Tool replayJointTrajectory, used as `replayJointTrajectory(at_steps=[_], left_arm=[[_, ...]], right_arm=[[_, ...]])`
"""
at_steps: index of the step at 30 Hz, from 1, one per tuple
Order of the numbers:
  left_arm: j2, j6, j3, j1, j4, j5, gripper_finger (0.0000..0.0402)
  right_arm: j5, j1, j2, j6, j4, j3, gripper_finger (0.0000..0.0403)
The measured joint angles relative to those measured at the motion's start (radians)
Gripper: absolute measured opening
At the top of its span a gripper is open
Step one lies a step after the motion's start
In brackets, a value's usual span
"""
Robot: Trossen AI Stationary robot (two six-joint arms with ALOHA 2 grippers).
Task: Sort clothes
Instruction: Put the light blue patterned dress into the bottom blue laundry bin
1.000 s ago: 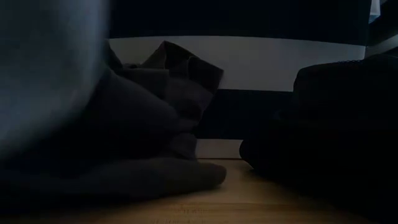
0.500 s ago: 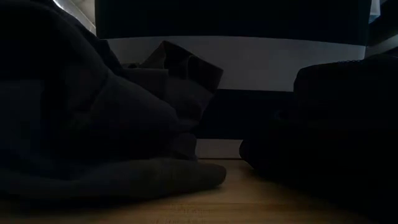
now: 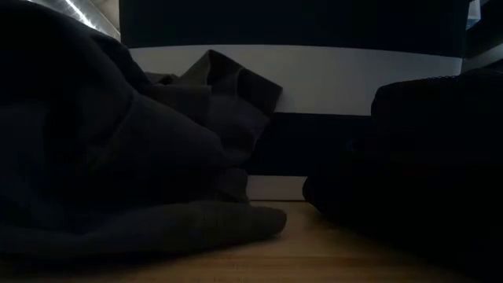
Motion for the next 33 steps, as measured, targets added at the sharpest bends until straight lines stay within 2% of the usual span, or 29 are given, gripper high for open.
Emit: replayJointTrajectory(at_steps=[6, 11, 16, 25, 33], left_arm=[[0.000, -0.215, 0.000, 0.128, -0.140, 0.061, 0.0026], [0.000, -0.369, -0.001, 0.216, -0.318, 0.064, 0.0026], [0.000, -0.491, -0.055, 0.287, -0.435, 0.065, 0.0026], [0.001, -0.646, -0.236, 0.390, -0.594, 0.068, 0.0026], [0.001, -0.819, -0.470, 0.464, -0.599, 0.245, 0.0027]], right_arm=[[-0.069, 0.000, 0.000, 0.010, -0.001, 0.000, 0.0271], [-0.074, 0.000, 0.000, 0.024, -0.001, 0.000, 0.0271], [-0.074, 0.000, 0.000, 0.024, -0.001, 0.000, 0.0271], [-0.074, 0.000, 0.000, 0.024, -0.004, 0.000, 0.0271], [-0.073, 0.000, 0.000, 0.024, -0.004, 0.000, 0.0271]])
